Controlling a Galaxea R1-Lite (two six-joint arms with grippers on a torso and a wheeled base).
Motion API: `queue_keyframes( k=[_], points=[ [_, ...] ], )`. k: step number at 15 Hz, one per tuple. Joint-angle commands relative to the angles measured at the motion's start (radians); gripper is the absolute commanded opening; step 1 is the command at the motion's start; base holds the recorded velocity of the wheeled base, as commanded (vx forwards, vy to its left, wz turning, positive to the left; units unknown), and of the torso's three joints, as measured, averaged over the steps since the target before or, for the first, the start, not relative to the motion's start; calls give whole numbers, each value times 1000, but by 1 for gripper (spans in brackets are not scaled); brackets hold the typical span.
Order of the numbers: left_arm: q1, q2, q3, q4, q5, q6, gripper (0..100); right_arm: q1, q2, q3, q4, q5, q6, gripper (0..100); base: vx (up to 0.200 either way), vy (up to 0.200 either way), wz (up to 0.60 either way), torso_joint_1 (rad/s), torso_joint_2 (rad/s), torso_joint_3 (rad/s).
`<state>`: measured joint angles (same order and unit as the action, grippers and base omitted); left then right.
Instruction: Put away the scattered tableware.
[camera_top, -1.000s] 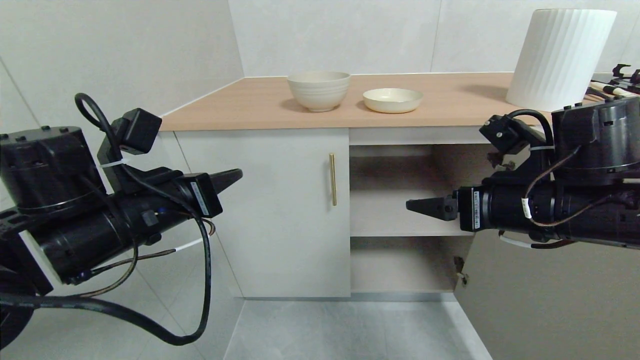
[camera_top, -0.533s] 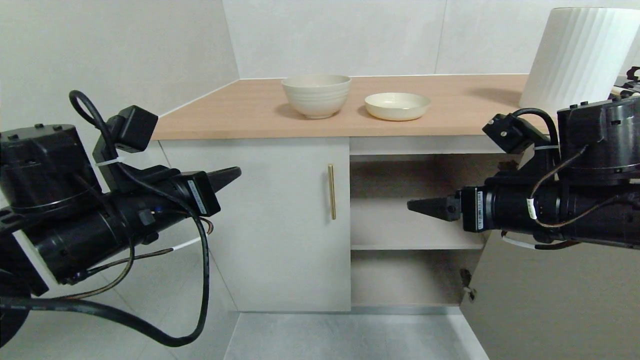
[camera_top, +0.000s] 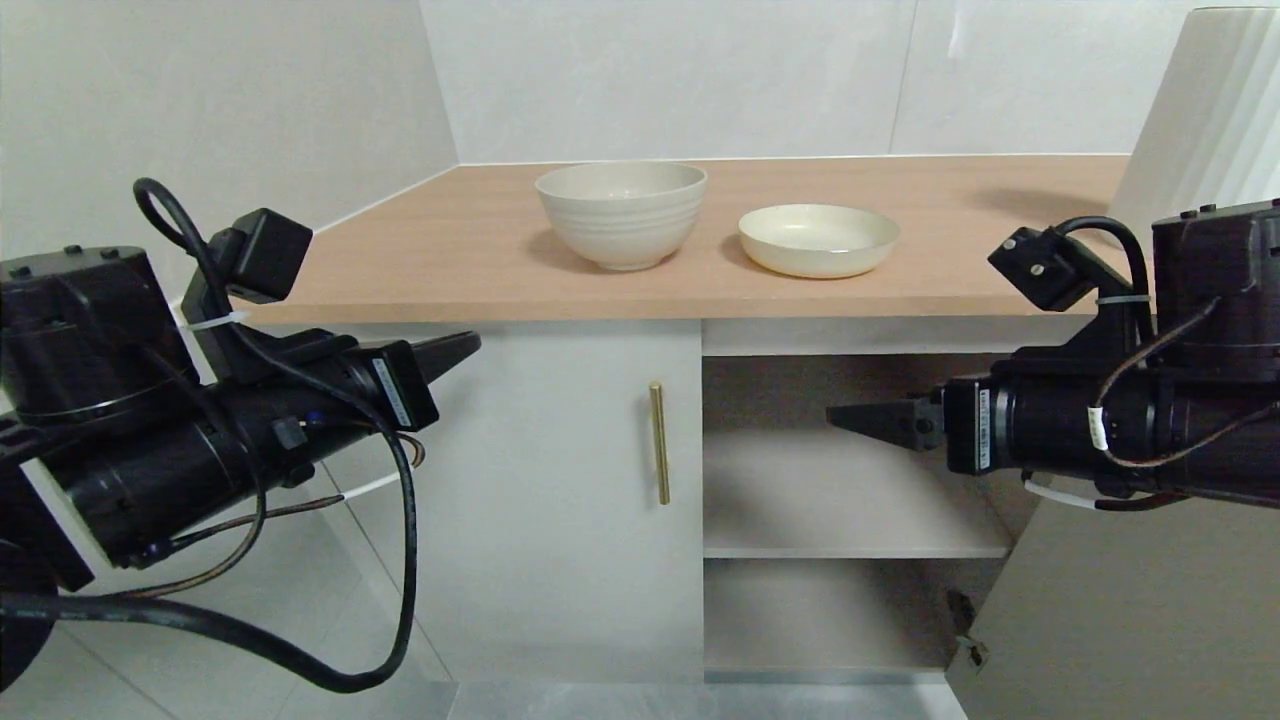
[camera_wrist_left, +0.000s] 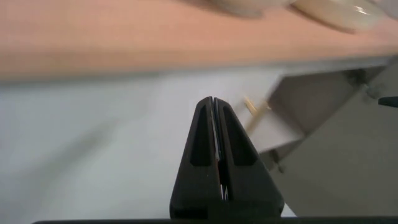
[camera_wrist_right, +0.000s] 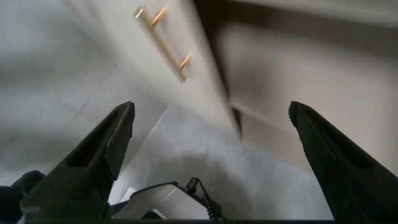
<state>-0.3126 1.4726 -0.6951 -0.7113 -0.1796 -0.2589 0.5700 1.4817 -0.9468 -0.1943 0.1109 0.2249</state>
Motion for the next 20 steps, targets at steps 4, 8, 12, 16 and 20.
queue_keyframes(
  k=[4,8,12,16,20],
  points=[
    [-2,-32,2,0,-1,0,0,2,-17,10,-1,-2,-29,100,0,0,0,0,0,0],
    [-3,-21,2,0,-3,0,0,2,-11,11,-4,0,-36,100,0,0,0,0,0,0],
    [-3,-6,2,1,-3,0,0,2,-4,14,-13,-2,-36,100,0,0,0,22,-126,-104],
    [-3,8,2,1,-3,0,0,1,-1,13,-13,-3,-36,100,0,0,0,118,-359,-301],
    [-5,11,3,1,-3,0,0,-1,2,14,-13,-3,-36,100,0,0,0,145,-483,-294]
  ],
)
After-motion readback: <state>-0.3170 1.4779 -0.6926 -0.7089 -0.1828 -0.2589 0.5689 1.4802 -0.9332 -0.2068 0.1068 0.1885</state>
